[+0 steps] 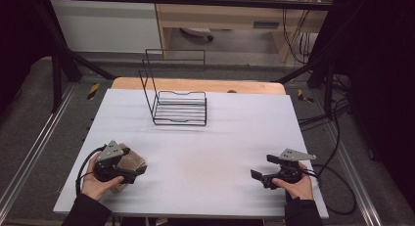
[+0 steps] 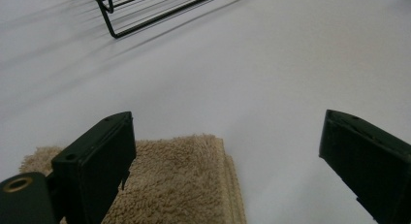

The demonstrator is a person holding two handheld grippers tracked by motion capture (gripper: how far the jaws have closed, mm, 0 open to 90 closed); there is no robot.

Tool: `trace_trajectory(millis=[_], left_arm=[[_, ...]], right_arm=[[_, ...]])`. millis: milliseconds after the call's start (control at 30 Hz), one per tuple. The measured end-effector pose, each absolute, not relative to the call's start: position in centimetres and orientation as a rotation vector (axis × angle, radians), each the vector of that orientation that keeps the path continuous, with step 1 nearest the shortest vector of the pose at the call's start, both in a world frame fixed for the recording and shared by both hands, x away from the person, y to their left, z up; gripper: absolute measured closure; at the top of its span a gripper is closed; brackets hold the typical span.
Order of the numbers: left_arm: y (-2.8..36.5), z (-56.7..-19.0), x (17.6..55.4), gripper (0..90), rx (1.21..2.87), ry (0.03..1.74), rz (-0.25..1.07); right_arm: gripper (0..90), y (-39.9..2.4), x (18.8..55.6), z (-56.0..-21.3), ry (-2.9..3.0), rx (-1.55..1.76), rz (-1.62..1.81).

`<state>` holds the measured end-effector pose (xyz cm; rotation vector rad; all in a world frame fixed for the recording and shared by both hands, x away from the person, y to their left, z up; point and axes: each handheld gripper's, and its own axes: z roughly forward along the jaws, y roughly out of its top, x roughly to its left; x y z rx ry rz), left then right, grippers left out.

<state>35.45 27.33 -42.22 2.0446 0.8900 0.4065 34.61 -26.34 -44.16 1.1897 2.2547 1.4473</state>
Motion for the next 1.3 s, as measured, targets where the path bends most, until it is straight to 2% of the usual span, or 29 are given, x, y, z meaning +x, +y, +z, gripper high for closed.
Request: trace_trajectory(millis=[467, 667, 733, 867, 1033, 1200, 1300], left_arm=[[27.5, -41.9, 35.3, 6.2, 2.055, 0.899, 0.402], [27.4, -41.8, 35.3, 10.0, 2.072, 0.923, 0.411], [27.4, -41.8, 35.3, 15.4, 2.074, 0.929, 0.411], [27.3, -42.0, 35.3, 19.8, 2.099, 0.947, 0.419], [27.0, -42.4, 35.5, 29.6, 2.122, 0.962, 0.409], [26.9, -43.0, 36.0, 43.7, 2.153, 0.984, 0.399], [26.8, -43.2, 36.2, 47.5, 2.17, 0.991, 0.397]], right_arm=[[2.4, -26.2, 34.6, -44.3, 2.263, 1.2, 1.42], [2.5, -26.1, 34.6, -44.4, 2.27, 1.205, 1.412], [2.6, -26.1, 34.6, -44.4, 2.27, 1.205, 1.411], [2.6, -26.0, 34.6, -44.4, 2.275, 1.204, 1.407], [2.7, -26.0, 34.6, -44.5, 2.278, 1.205, 1.402], [2.7, -25.9, 34.7, -44.6, 2.282, 1.205, 1.401], [2.7, -26.0, 34.7, -44.6, 2.282, 1.201, 1.401]])
